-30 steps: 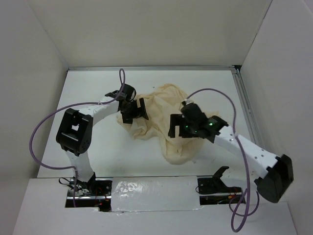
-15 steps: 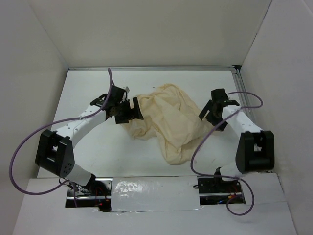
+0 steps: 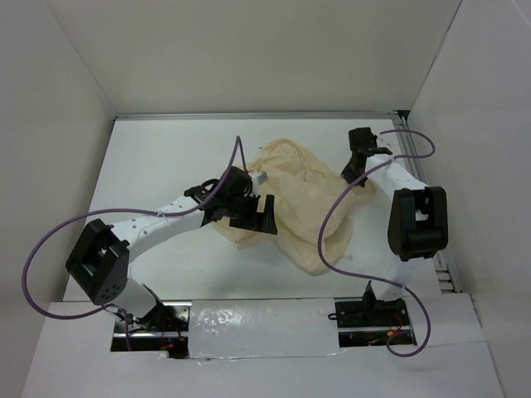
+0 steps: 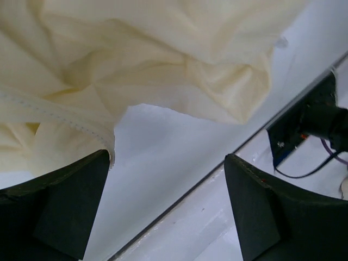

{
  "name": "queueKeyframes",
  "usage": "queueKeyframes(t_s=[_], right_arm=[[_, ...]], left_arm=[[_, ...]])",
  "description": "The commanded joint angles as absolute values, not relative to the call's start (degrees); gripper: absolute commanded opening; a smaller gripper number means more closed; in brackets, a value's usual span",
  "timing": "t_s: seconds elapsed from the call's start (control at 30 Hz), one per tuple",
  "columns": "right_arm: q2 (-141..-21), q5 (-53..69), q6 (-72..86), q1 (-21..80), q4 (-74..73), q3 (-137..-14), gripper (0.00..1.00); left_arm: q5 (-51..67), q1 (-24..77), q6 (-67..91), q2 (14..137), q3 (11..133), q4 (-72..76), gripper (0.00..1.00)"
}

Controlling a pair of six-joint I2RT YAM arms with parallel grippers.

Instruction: Zip up the jacket

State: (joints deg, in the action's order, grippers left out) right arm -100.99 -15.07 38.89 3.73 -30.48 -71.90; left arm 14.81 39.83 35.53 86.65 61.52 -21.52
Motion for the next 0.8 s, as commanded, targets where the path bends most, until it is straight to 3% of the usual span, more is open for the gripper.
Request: queueKeyframes(t_s=[0.0,0.2,0.23,0.43,0.47,0.5,0.53,0.6,0.67,0.73,0.77], right_arm=[[-89.9,-27.0,38.3,9.7,-36.1,-75.4,0.0],[-86.3,-40.7,31.8,25.0,-46.0,-84.8,0.01],[-88.0,-41.2,30.0,26.6,-46.1,-89.3,0.06],[-114.7,-38.6,17.3,33.6,-48.5,-117.1,0.14],[-121.0,-34.6,16.1,33.9,-48.8,-120.7,0.22],[-123.6,-31.6,13.6,33.9,-49.1,-123.9,0.53],[-125.7,-29.5,13.7,33.8,-51.2,-129.3,0.67],[-126.7,-28.5,16.1,33.5,-52.3,-128.6,0.72],[-118.9,-27.3,17.0,32.8,-48.3,-120.4,0.75],[-106.8,-23.9,18.2,31.0,-41.1,-105.6,0.92],[-103.2,-19.9,18.8,30.2,-39.3,-101.0,0.93]], left_arm=[[17.8,42.4,33.8,84.4,63.0,-15.8,0.99],[14.7,42.4,35.7,86.4,64.1,-19.2,0.99],[14.2,42.4,35.8,85.6,63.6,-19.3,0.99],[10.6,42.2,38.2,81.3,60.6,-23.0,0.99],[9.9,42.0,38.5,80.9,59.9,-23.5,0.99],[9.8,41.9,39.1,80.0,59.5,-24.6,0.99],[9.6,41.8,39.4,79.5,59.2,-25.1,0.99],[8.8,41.7,40.5,78.4,58.5,-26.6,0.99],[8.2,41.6,41.0,77.0,57.8,-27.0,0.99],[7.9,41.4,41.1,76.1,57.2,-27.2,0.99],[7.3,41.3,41.5,75.2,57.1,-27.2,0.99]])
